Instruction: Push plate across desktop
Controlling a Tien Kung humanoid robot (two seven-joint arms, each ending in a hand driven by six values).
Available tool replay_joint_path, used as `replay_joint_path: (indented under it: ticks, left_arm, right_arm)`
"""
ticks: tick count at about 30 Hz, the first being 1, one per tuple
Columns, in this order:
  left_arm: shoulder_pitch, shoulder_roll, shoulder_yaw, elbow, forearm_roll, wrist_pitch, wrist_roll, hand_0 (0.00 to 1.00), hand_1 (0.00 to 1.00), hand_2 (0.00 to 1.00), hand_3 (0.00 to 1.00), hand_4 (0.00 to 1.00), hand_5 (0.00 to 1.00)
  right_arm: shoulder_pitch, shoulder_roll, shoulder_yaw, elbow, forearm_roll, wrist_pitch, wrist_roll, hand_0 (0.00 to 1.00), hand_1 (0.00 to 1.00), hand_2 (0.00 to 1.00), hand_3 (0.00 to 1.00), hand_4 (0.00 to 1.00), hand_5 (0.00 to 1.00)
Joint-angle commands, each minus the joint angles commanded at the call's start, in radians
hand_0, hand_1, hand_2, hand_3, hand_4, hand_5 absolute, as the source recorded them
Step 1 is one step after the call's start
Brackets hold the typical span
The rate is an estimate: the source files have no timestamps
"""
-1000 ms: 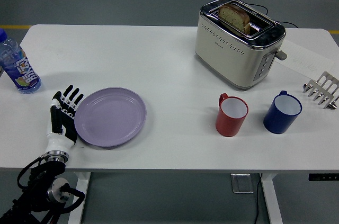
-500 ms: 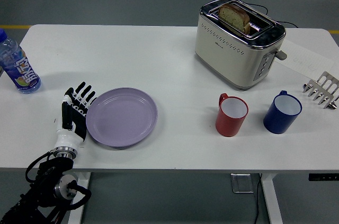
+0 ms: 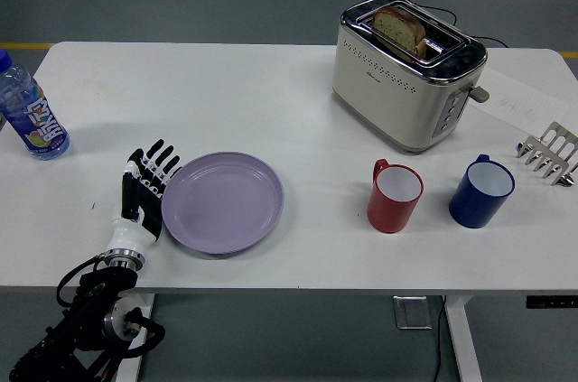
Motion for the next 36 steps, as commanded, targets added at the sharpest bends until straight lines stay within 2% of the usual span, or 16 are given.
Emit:
replay_joint_path:
  ticks: [10,36]
  left_arm:
    - [-0.013,0.0,0.021,0.003,-0.008,0.0,-0.002,0.816,0.86,0.86,0.836,0.527,0.998]
    - [-0.025,0.0,0.13,0.008,-0.035,0.001,-0.006,0.817,0.86,0.86,0.836,0.526,0.998]
  right_arm:
    - [0.001,-0.001,0.001,0.0,-0.003,0.001,0.0,0.59,0.523,0.608,0.593,0.358,0.536]
    - [-0.003,-0.001,0.007,0.001,-0.014,-0.001,-0.003,0.59,0.523,0.608,0.592,0.361,0.536]
